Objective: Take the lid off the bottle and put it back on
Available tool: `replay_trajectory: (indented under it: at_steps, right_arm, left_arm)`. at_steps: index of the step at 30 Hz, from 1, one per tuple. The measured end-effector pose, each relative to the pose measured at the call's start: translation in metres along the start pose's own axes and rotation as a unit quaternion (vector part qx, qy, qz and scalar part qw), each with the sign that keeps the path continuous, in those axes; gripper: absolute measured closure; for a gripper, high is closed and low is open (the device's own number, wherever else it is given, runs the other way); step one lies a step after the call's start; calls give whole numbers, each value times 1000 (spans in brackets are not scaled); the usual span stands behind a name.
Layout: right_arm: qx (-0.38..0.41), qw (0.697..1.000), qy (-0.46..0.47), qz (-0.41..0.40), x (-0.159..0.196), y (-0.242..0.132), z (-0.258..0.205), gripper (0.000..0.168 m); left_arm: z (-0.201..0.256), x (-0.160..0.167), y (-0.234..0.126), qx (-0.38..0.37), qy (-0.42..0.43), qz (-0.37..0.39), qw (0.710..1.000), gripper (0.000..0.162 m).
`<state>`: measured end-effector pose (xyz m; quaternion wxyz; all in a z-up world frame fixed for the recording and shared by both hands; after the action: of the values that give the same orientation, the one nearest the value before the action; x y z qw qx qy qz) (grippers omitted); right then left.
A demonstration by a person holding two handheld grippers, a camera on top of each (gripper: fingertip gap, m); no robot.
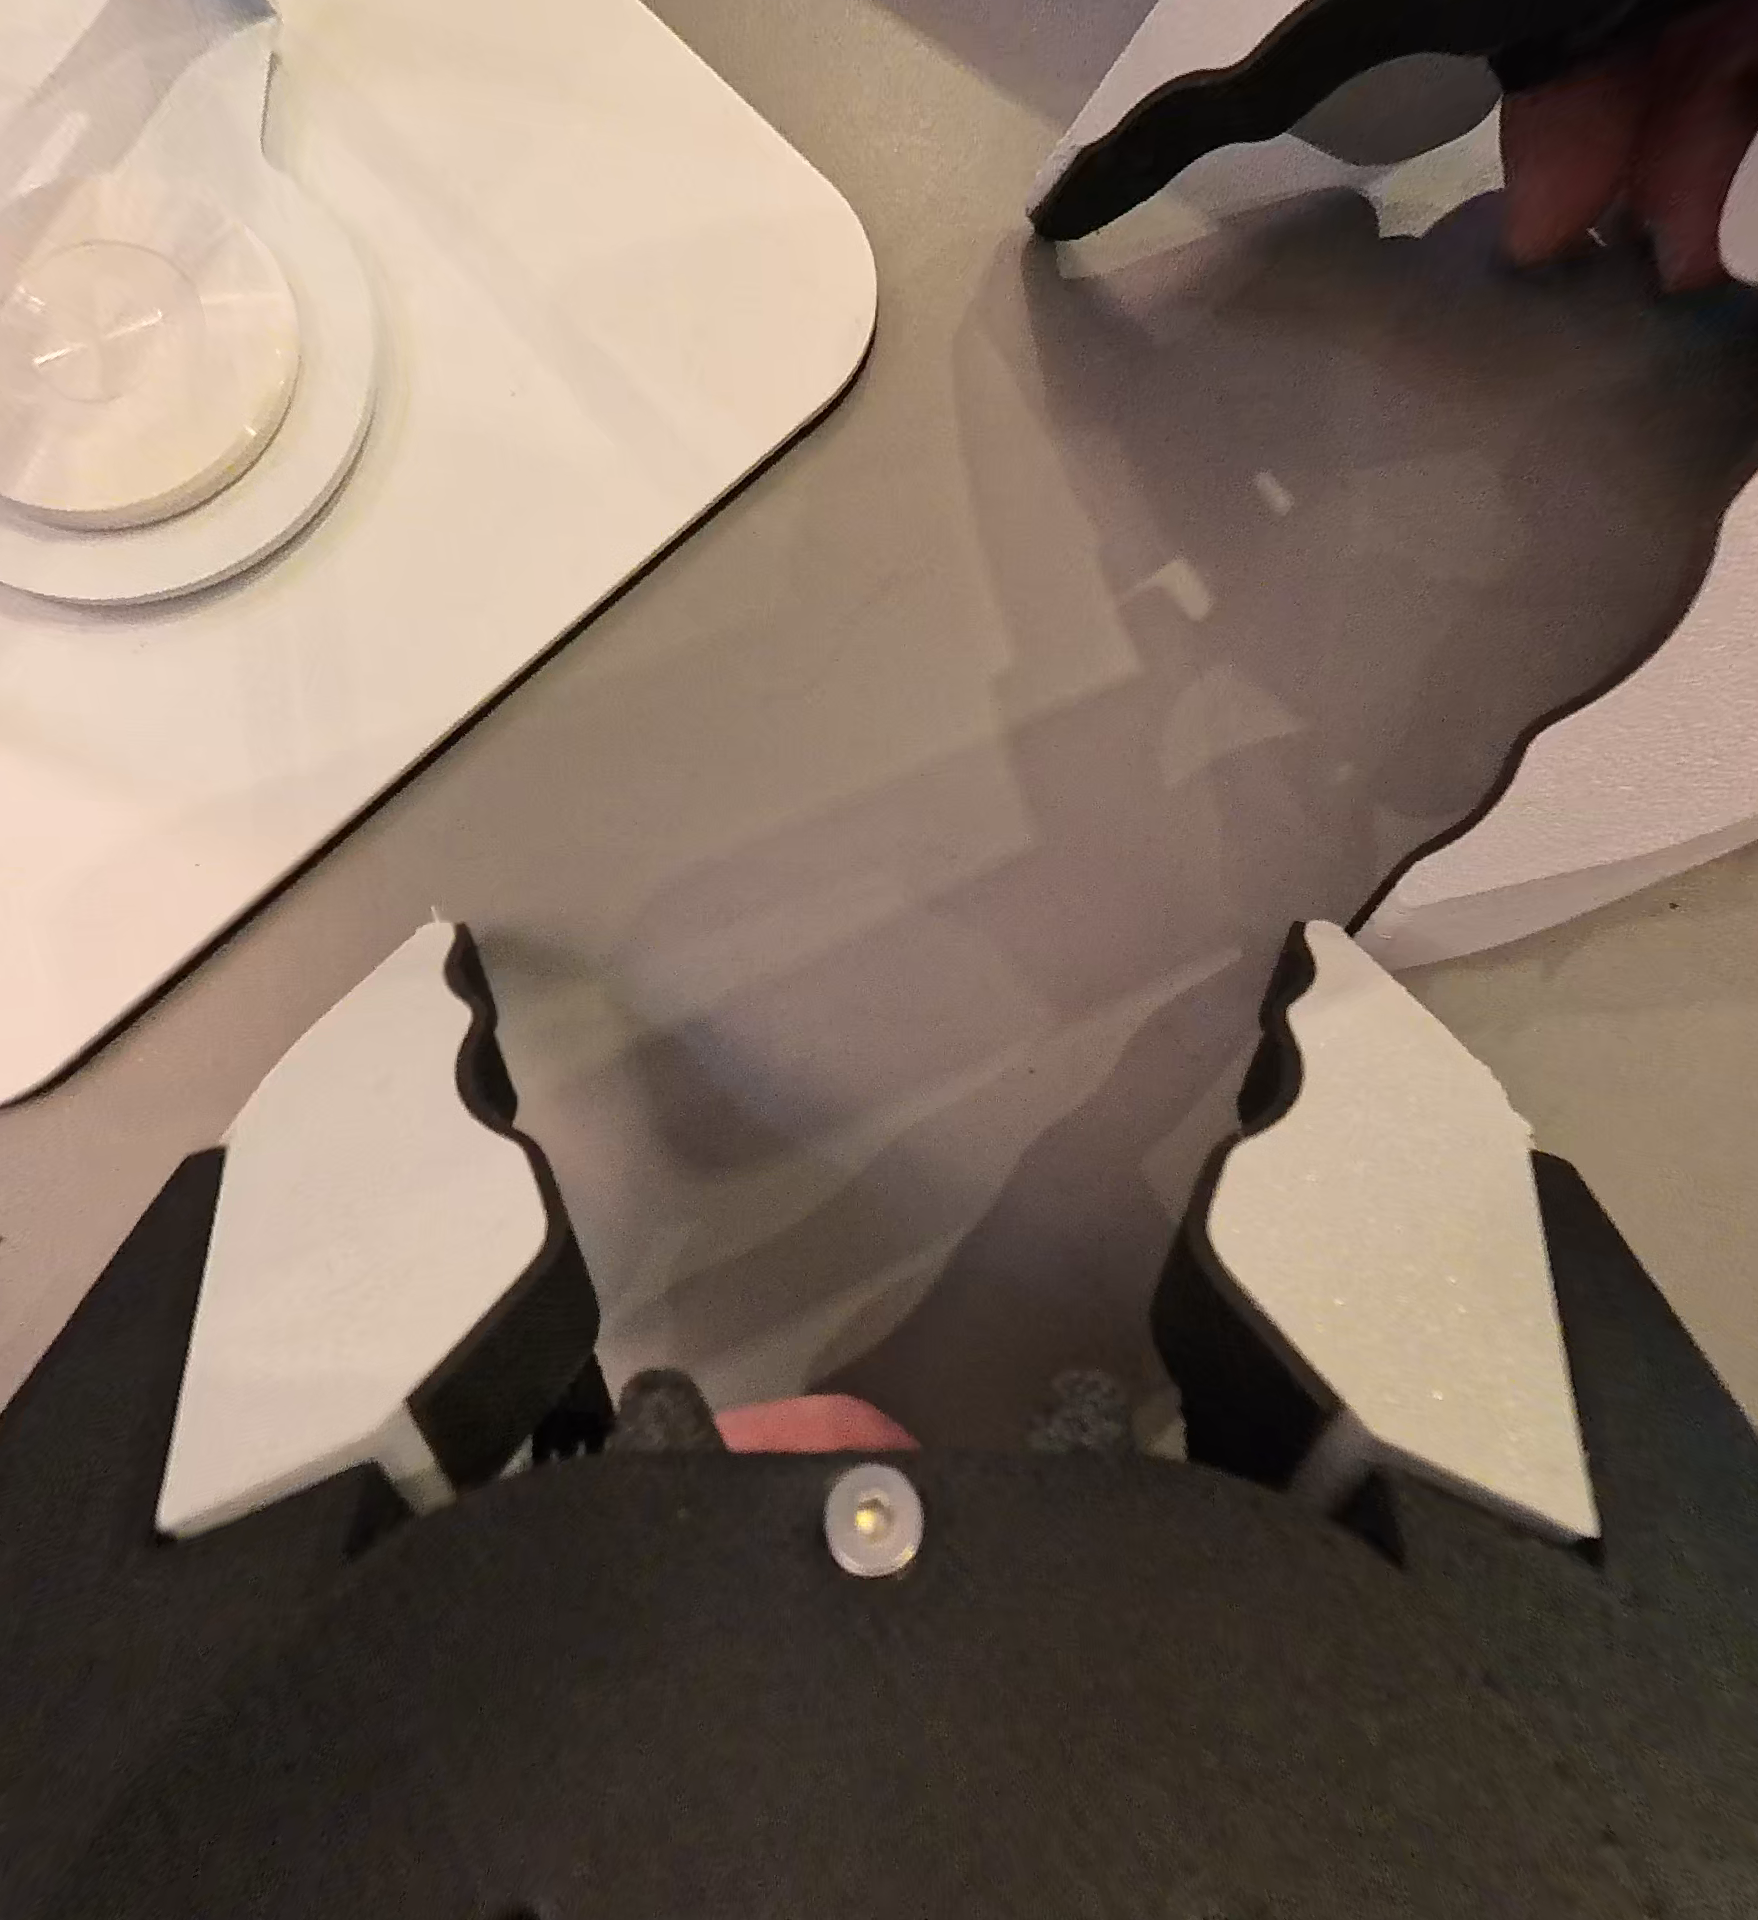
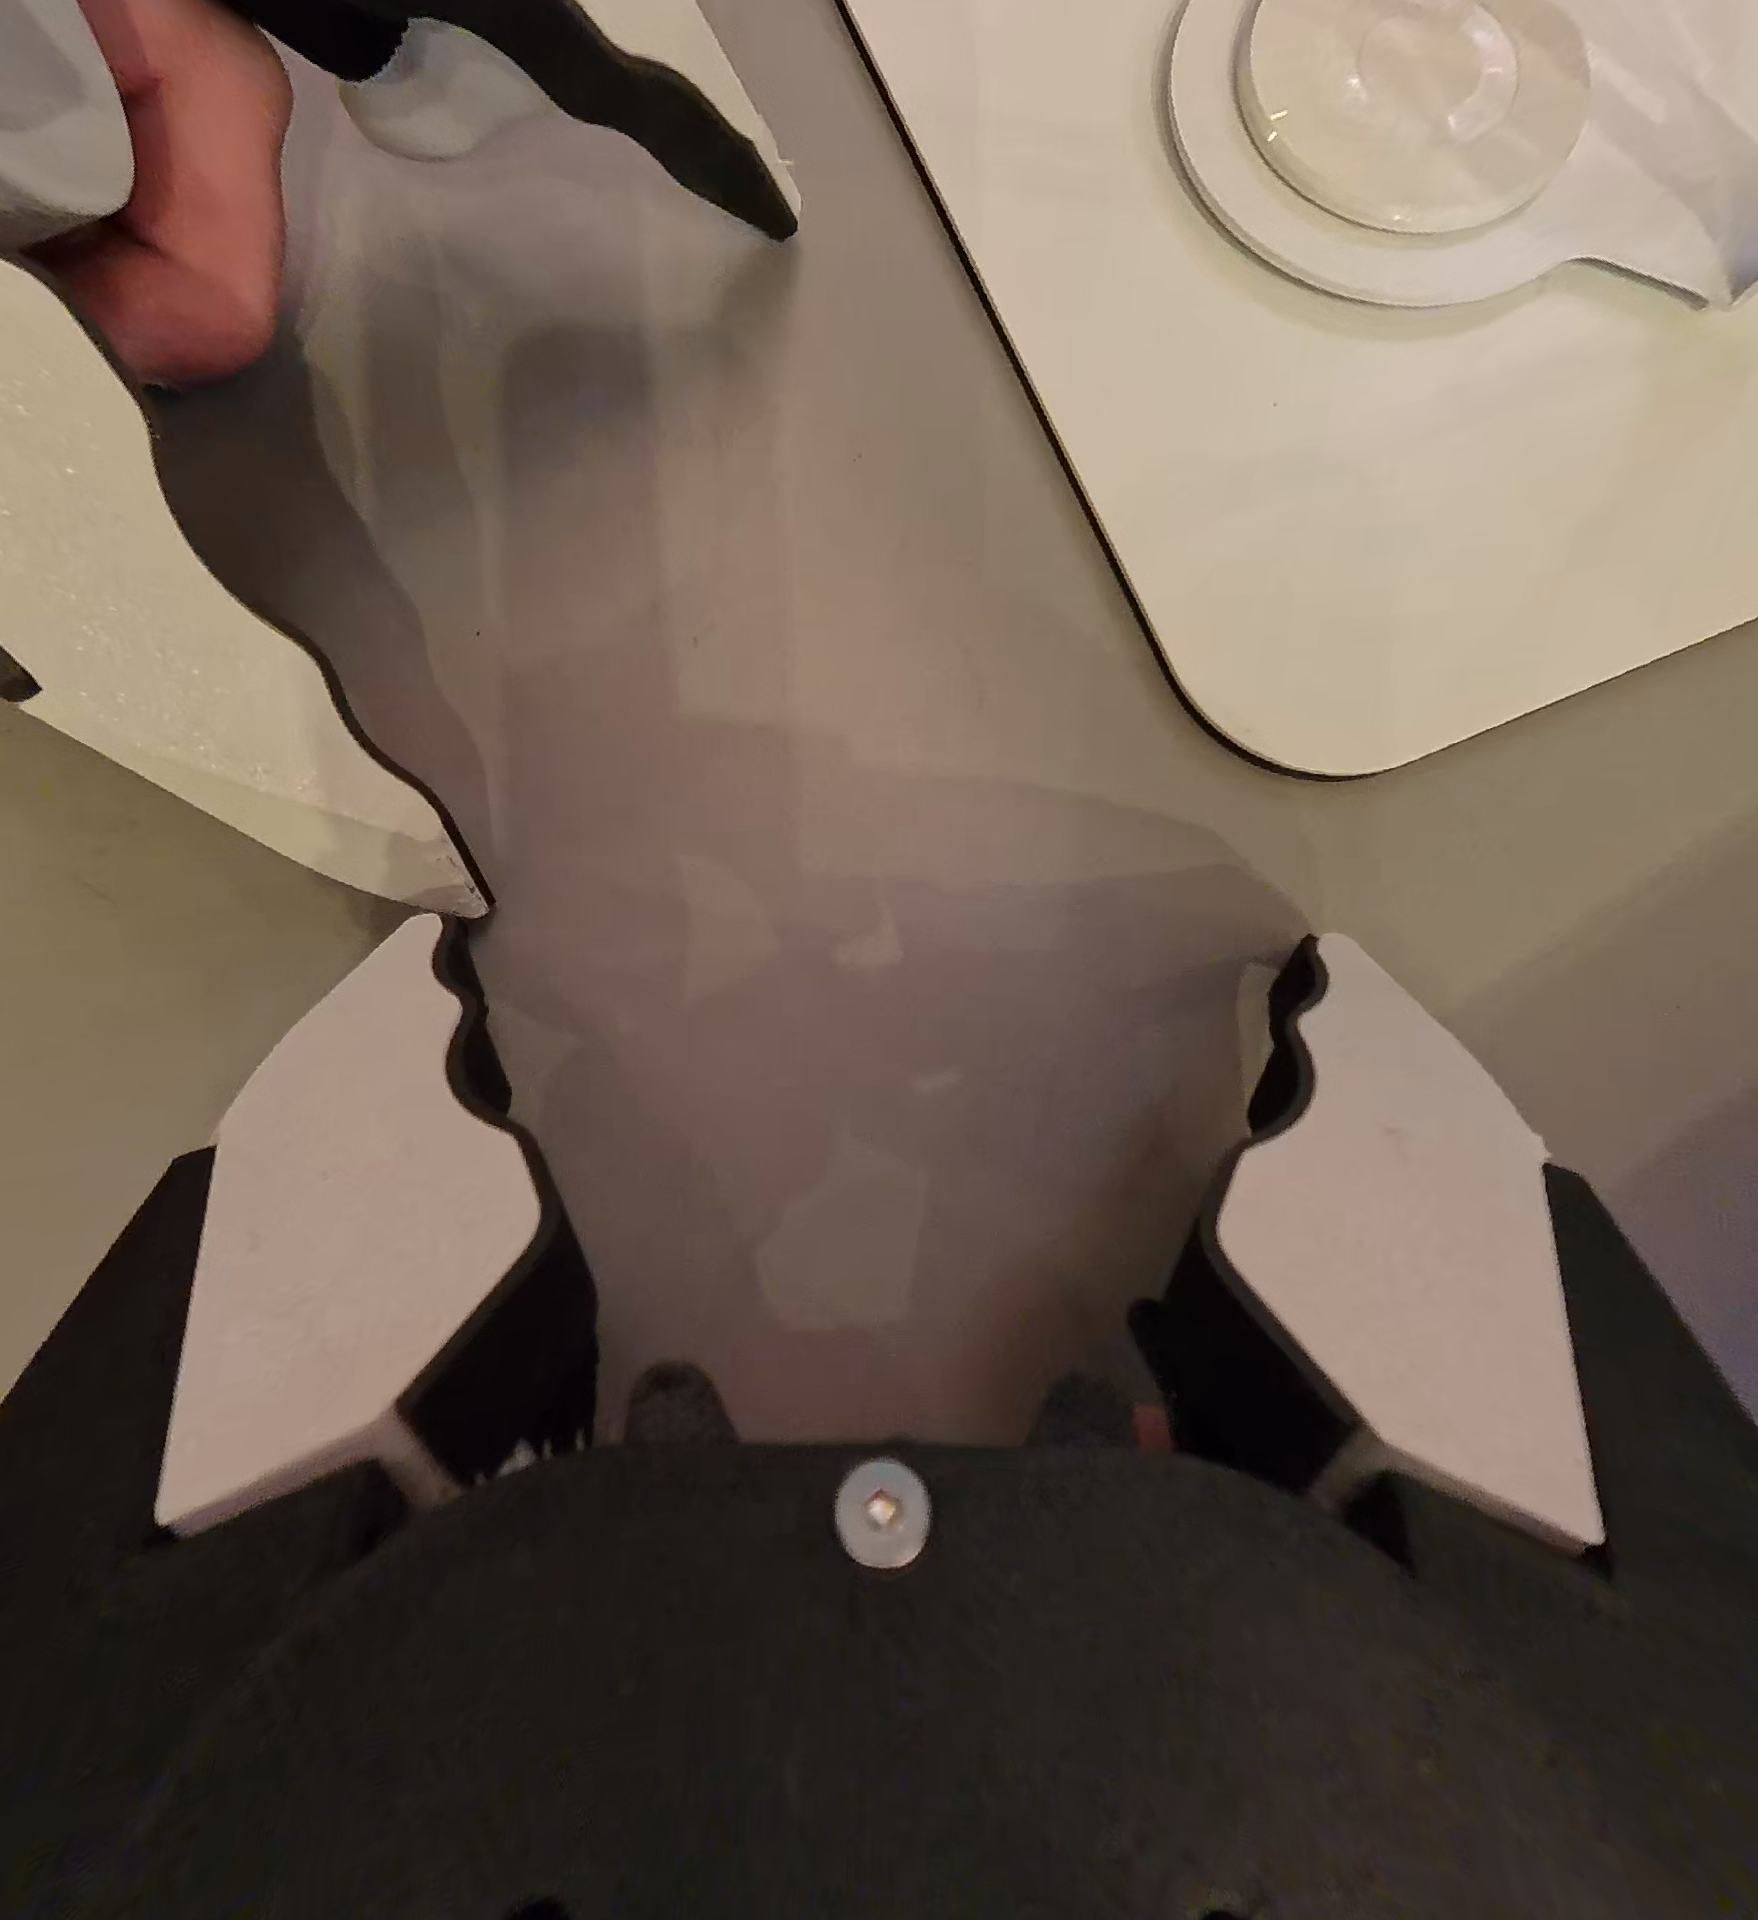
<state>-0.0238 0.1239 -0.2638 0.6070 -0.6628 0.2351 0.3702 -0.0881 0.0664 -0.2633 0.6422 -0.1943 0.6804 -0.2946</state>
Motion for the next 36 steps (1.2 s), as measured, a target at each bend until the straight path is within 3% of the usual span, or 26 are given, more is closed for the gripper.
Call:
replay_trajectory:
  at_steps: [18, 21, 26, 28, 31, 36]
  right_arm:
    - [-4, 1000, -5, 3, 1, -2, -1, 33]
    - [-7, 1000, -6, 6, 2, -5, 1, 37]
    - [-8, 1000, -6, 9, 4, -8, 4, 42]
    - [-8, 1000, -6, 9, 3, -8, 4, 42]
    - [-8, 1000, -6, 9, 3, -8, 4, 42]
    - [-8, 1000, -6, 9, 3, -8, 4, 42]
  left_arm:
    - [0, -3, -4, 14, 16, 16, 1000, 31]
    - [-6, -6, -30, 14, 62, 16, 998, 39]
    - [-14, -28, -134, 83, 79, 48, 992, 43]
    - [-43, -40, -181, 33, 63, 78, 994, 47]
    - [-128, -45, -241, -149, 22, 86, 985, 51]
    - [-245, 20, -258, -266, -104, -63, 956, 42]
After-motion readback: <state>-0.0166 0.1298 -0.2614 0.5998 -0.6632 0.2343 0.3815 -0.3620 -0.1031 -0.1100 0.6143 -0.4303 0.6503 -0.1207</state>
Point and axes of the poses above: each gripper's, where its closed fingertips meet, y out along the fingers, x out of its underside, z = x × y across the jaws, the point moved 2 cm from there along -y, back along the fingers, and after that the axes turned 10 degrees about z, right-handed, at the moved point
